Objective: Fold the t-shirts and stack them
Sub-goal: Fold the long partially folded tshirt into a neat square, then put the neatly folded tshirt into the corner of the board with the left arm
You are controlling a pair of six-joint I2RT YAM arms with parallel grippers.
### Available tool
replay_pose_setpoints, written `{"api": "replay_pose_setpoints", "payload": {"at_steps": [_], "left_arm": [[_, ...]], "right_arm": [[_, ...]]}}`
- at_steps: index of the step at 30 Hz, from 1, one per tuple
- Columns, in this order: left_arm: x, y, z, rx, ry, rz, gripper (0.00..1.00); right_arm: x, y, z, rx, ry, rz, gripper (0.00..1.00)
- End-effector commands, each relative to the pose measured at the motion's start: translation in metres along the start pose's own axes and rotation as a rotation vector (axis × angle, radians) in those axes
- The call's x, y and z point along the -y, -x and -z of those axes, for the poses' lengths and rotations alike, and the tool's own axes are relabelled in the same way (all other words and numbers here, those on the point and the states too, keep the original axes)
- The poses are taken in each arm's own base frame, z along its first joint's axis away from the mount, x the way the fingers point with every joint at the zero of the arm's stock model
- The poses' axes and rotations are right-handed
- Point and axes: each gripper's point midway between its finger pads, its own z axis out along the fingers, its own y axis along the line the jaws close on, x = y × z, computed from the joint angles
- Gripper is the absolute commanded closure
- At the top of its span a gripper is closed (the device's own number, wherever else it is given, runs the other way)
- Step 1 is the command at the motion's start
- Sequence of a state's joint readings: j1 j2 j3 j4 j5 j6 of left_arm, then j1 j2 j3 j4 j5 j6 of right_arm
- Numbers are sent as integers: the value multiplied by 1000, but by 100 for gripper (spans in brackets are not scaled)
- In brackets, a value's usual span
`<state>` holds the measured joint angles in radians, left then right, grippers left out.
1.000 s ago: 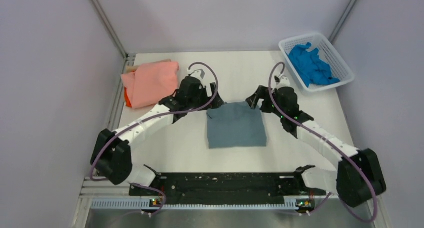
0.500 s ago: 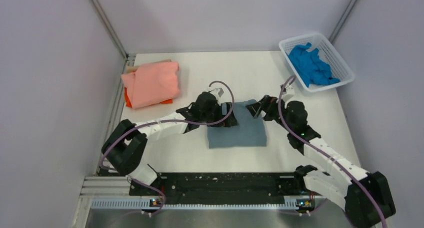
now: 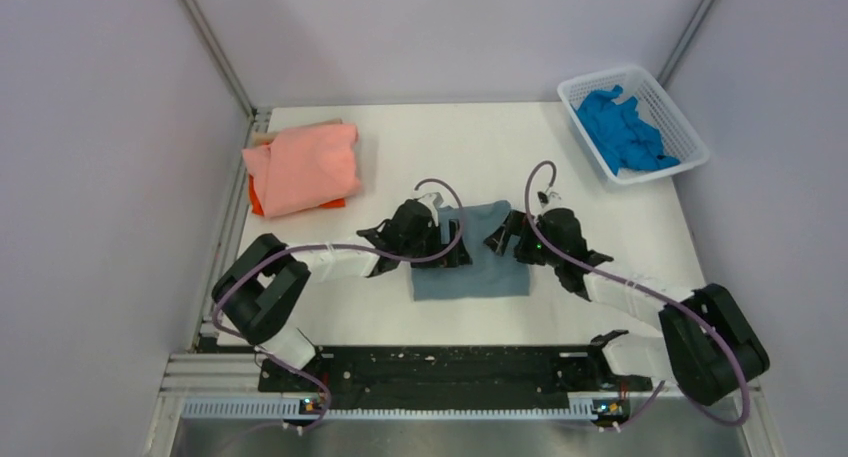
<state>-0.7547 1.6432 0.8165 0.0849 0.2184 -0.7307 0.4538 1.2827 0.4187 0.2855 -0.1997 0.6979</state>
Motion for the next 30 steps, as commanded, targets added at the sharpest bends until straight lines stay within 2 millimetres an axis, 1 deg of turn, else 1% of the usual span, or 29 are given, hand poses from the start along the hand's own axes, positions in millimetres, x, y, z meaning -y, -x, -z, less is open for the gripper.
{"api": "replay_pose_setpoints", "payload": {"at_steps": [1,2,5,6,7,9,10,11,12,14,15,16,18,23,26,30], "left_arm": [[-49,-24,27,-8,193,4,1],[-45,-21,32,3,180,-6,1],[-28,-7,48,43,138,-45,1],[-23,-1,56,67,135,-59,1],[-18,6,63,96,133,-69,1],[-6,25,83,187,114,-79,1],[-5,35,93,245,128,-75,1],[-7,42,101,293,143,-64,1],[-14,49,109,346,186,-36,1],[-41,61,122,451,323,24,1],[-53,62,126,472,375,44,1],[-60,62,127,471,405,53,1],[-68,62,124,457,428,68,1],[-90,60,108,419,518,92,1],[-101,58,94,378,555,99,3],[-107,54,69,305,568,96,9]], "right_arm": [[49,25,33,170,-289,68,1],[49,33,42,211,-303,75,1],[32,56,66,313,-265,86,1],[28,61,75,342,-254,90,1],[20,70,86,394,-230,91,1],[12,83,102,478,-197,96,1],[9,90,110,525,-186,95,1],[5,96,119,570,-171,95,1],[2,102,126,605,-163,98,1],[-1,108,137,656,-146,100,1],[-2,108,139,668,-141,98,1],[-1,107,140,673,-140,98,1],[2,103,137,659,-146,101,1],[5,95,126,594,-160,111,1],[7,93,121,568,-171,117,1],[10,89,117,550,-179,118,1]]}}
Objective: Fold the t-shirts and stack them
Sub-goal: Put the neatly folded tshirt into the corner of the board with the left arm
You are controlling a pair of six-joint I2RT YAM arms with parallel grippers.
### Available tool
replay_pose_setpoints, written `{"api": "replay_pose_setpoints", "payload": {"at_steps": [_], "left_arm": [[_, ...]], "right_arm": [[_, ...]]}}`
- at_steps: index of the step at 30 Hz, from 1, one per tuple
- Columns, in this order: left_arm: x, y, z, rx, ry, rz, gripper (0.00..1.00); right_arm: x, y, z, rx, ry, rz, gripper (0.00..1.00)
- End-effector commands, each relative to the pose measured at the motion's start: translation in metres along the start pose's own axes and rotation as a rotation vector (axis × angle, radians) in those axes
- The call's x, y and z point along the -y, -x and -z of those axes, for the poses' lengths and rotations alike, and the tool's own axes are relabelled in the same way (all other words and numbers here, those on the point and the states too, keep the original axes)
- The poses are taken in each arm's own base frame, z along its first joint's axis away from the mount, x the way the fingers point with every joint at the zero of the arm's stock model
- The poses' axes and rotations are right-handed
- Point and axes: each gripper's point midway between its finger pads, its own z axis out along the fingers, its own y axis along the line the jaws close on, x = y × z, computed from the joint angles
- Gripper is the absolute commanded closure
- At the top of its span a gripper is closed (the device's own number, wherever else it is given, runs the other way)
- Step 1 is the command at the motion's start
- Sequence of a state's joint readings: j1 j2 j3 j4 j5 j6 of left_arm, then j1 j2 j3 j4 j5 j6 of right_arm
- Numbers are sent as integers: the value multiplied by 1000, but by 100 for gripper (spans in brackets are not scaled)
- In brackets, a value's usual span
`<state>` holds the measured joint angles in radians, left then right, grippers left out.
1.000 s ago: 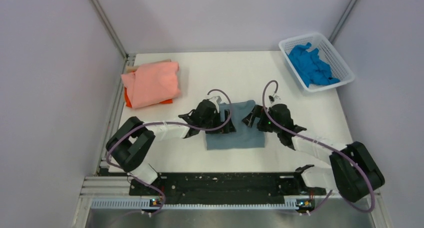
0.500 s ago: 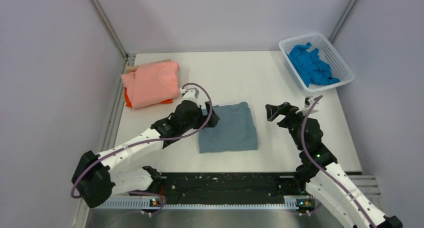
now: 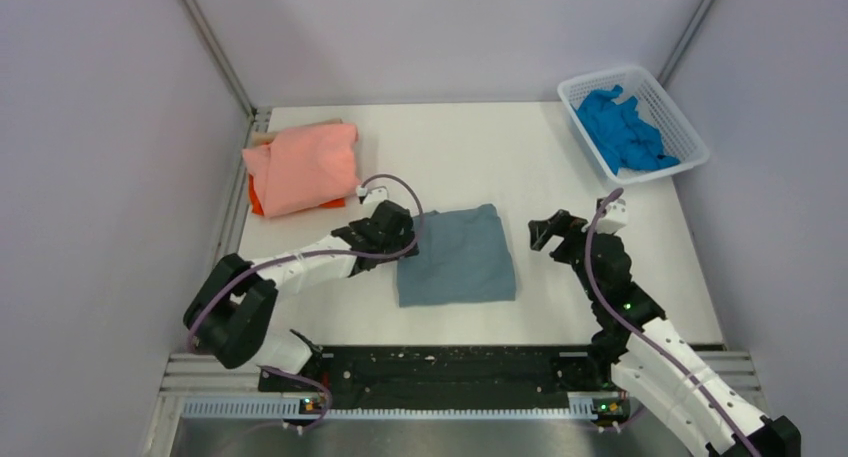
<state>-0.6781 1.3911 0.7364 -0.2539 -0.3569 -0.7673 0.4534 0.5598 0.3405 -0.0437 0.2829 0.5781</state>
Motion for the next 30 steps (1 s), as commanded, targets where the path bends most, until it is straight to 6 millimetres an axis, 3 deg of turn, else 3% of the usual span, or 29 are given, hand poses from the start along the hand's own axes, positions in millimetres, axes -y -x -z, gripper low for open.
{"api": "replay_pose_setpoints", "payload": {"at_steps": [1,8,11,13,14,21,30], "left_arm": [[18,7,-19,-22,0,10,12],[46,-28,-57,-227,-32,-32,41],[56,-33,-66,-266,-51,-40,69],[53,-26,-68,-248,-19,-54,95],[50,-21,-67,-229,8,-61,100],[36,48,-29,8,86,-101,100],[-40,159,49,314,244,-167,100]], "right_arm": [[-6,7,0,12,20,10,1],[2,8,2,20,-21,21,1],[6,8,2,22,-39,25,1],[9,8,3,24,-52,26,1],[11,7,3,25,-63,28,1],[17,9,3,38,-90,36,1],[17,13,5,51,-93,31,1]]}}
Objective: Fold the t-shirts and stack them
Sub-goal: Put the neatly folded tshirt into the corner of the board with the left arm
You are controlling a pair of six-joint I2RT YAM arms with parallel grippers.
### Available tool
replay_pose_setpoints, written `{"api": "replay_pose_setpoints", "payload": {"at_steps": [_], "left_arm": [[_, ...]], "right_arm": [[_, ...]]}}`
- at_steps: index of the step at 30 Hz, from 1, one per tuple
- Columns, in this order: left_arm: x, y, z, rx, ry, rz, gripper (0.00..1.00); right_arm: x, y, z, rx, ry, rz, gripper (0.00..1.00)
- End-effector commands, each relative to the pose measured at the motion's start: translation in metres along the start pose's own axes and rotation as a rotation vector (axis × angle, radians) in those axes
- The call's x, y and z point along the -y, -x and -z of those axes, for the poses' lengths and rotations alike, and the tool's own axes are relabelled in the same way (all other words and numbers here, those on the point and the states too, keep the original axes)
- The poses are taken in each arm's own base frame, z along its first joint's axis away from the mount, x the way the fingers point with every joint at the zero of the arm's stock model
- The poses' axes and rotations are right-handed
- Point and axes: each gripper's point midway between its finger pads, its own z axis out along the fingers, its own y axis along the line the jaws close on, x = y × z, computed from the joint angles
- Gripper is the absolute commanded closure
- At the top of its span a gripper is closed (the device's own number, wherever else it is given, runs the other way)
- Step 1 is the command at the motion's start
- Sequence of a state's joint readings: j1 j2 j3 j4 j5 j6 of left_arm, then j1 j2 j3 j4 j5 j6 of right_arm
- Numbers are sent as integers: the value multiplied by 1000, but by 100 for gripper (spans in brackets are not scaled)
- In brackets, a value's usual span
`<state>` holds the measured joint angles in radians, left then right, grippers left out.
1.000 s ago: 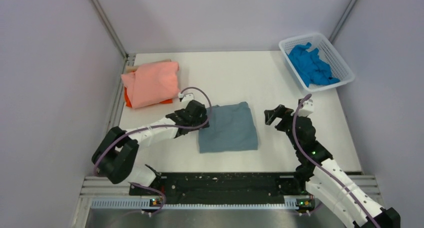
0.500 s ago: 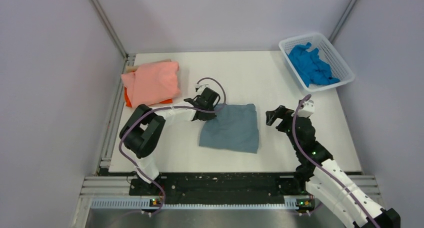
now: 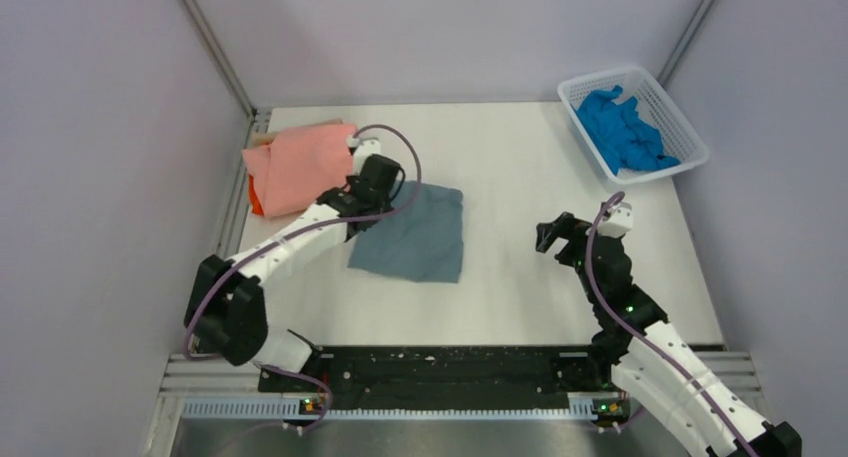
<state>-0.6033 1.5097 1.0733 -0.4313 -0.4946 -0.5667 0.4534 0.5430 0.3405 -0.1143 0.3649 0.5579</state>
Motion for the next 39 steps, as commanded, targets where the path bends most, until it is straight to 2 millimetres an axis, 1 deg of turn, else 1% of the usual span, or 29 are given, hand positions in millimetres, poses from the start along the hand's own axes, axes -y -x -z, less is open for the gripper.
{"api": "replay_pose_setpoints", "payload": {"at_steps": [1,4,6,8,11,15,18,21,24,28,32,36,39], "left_arm": [[-64,69,33,205,104,-27,100],[-70,92,46,291,44,-29,100],[-74,100,55,321,33,-61,100],[-79,105,59,340,41,-84,100],[-91,108,57,343,79,-102,100],[-119,112,54,321,185,-96,100],[-129,115,53,314,200,-101,100],[-138,123,57,323,226,-111,100],[-142,129,60,339,226,-135,100],[-154,131,66,345,275,-127,100],[-153,135,70,370,240,-116,100],[-152,133,66,364,224,-106,100],[-152,127,62,340,219,-109,100]], "right_arm": [[-5,16,2,52,7,-12,1],[-5,17,2,50,5,-8,1],[-4,18,3,50,-1,-6,1],[-3,20,4,58,-6,-9,1],[0,22,5,70,-20,-4,1],[3,24,7,77,-30,-6,1],[4,24,7,79,-33,-5,1],[4,24,8,76,-35,-5,1],[4,25,9,79,-37,-7,1],[6,27,10,89,-44,-8,1],[7,27,10,90,-48,-8,1],[6,26,10,86,-42,-5,1],[4,24,10,80,-29,-4,1]]}}
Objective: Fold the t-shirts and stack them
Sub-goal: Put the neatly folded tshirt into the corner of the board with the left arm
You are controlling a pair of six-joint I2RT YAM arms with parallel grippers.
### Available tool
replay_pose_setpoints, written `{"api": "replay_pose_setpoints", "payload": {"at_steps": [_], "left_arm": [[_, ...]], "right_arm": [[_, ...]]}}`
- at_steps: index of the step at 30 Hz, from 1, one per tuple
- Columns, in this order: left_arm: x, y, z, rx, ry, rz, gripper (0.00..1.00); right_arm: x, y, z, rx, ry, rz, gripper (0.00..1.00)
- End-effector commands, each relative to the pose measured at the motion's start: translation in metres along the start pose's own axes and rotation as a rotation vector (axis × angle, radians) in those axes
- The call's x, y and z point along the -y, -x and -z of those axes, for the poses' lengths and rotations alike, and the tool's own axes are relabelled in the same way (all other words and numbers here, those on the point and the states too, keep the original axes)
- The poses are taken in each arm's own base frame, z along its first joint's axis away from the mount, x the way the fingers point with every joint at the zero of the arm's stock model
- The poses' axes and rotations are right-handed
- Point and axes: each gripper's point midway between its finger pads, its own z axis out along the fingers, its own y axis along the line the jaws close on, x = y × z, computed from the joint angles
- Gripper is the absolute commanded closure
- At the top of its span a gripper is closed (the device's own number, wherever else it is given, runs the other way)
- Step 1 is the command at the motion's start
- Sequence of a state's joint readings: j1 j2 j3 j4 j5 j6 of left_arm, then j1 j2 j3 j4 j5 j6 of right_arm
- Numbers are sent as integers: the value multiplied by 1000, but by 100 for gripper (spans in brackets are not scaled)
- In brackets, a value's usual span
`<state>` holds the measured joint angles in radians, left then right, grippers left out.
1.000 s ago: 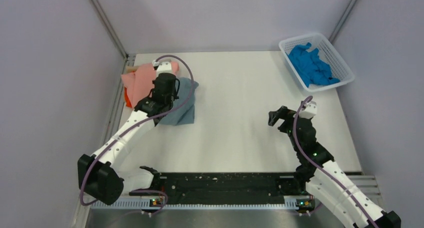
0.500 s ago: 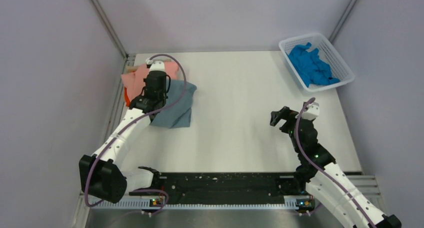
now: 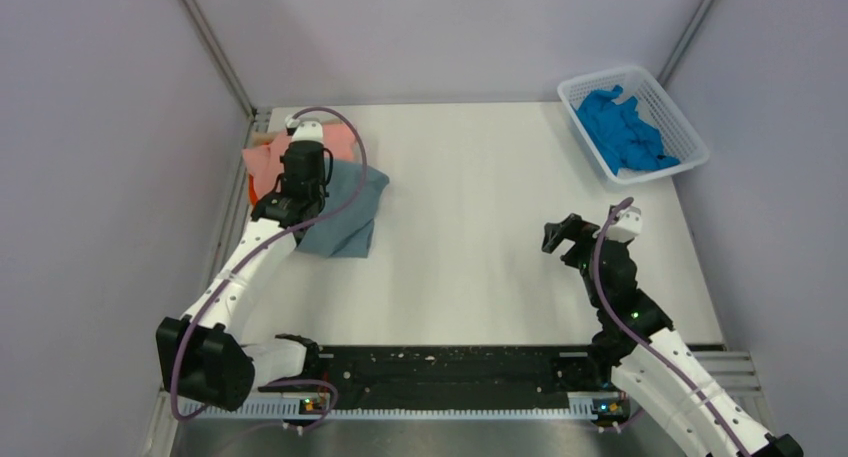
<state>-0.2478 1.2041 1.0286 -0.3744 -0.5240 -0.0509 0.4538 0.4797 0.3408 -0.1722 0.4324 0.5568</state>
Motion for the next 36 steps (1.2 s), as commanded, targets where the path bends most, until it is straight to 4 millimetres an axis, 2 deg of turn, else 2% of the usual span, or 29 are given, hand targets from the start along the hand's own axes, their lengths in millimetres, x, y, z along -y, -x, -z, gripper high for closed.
{"api": "replay_pose_setpoints", "payload": {"at_steps": [1,12,23,27,36], "left_arm": [[-6,28,6,86,2,57,100],[-12,31,5,114,12,79,100],[-45,54,-28,114,140,145,100],[-57,70,-38,132,176,194,100],[-44,113,-37,232,84,285,100]], "right_arm": [[-9,16,2,40,25,-5,1],[-6,16,1,45,12,-3,1],[-7,19,0,50,11,2,1],[-8,19,0,50,15,3,1],[-8,23,0,63,8,9,1]]}}
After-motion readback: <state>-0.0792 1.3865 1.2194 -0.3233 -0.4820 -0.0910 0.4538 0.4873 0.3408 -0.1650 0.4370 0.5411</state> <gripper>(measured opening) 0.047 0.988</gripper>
